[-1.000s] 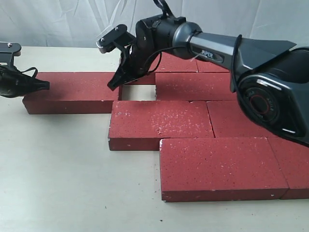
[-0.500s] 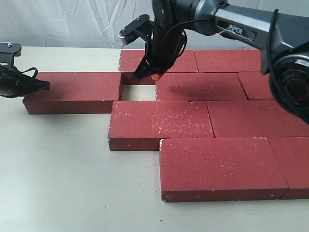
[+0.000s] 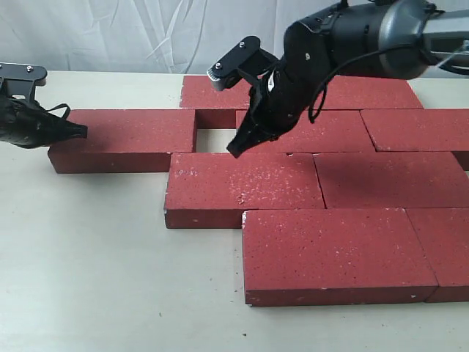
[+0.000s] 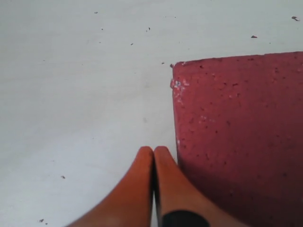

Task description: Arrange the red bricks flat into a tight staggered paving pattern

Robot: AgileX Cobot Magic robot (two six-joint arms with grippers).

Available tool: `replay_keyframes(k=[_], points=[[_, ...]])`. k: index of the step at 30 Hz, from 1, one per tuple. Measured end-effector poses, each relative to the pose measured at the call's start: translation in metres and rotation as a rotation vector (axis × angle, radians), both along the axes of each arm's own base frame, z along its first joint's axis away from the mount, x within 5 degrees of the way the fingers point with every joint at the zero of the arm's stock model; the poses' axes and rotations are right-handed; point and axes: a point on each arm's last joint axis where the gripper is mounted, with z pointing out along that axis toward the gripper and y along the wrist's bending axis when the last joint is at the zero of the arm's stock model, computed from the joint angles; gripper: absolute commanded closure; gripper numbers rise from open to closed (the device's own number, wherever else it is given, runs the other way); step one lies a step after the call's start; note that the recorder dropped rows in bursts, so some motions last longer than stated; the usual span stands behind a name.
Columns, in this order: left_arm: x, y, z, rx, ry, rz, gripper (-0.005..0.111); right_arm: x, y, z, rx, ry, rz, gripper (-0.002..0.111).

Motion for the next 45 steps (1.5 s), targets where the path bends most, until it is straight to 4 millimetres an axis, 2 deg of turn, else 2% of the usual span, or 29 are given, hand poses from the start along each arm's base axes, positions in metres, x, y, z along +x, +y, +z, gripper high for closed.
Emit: replay_keyframes(k=[1,3,8,13,16,23,28,36,45], points=[[0.0,0.0,0.0,0.0,0.0,0.0,0.107,-0.011,-0.007,0.0,0.001,-0.004,0.003,0.109],[0.0,0.0,0.0,0.001,-0.003,0.001,0.107,-0.019,-0.014,0.002,-0.018,-0.036,0.029,0.109],[0.0,0.0,0.0,0.026,-0.003,-0.03,0.107,-0.019,-0.014,0.008,0.006,-0.101,0.048,0.109],[-0.003,0.022,0.01,0.032,0.001,0.006,0.107,-0.018,-0.013,0.009,0.024,-0.113,0.045,0.109],[-0.005,0.036,0.009,0.01,0.018,0.06,0.107,-0.018,-0.013,0.009,0.025,-0.115,0.046,0.109],[-0.005,0.034,-0.01,0.008,0.062,0.053,0.107,-0.018,-0.012,0.01,0.031,-0.113,0.042,0.109],[-0.003,0.033,-0.009,0.005,0.065,0.05,0.107,-0.018,-0.012,0.01,0.033,-0.114,0.042,0.109],[0.001,0.003,-0.007,0.006,0.056,-0.027,0.107,-0.017,-0.012,0.011,0.044,-0.125,0.041,0.109],[0.003,-0.016,-0.006,0.008,0.049,-0.076,0.107,-0.017,-0.012,0.011,0.044,-0.125,0.041,0.109]])
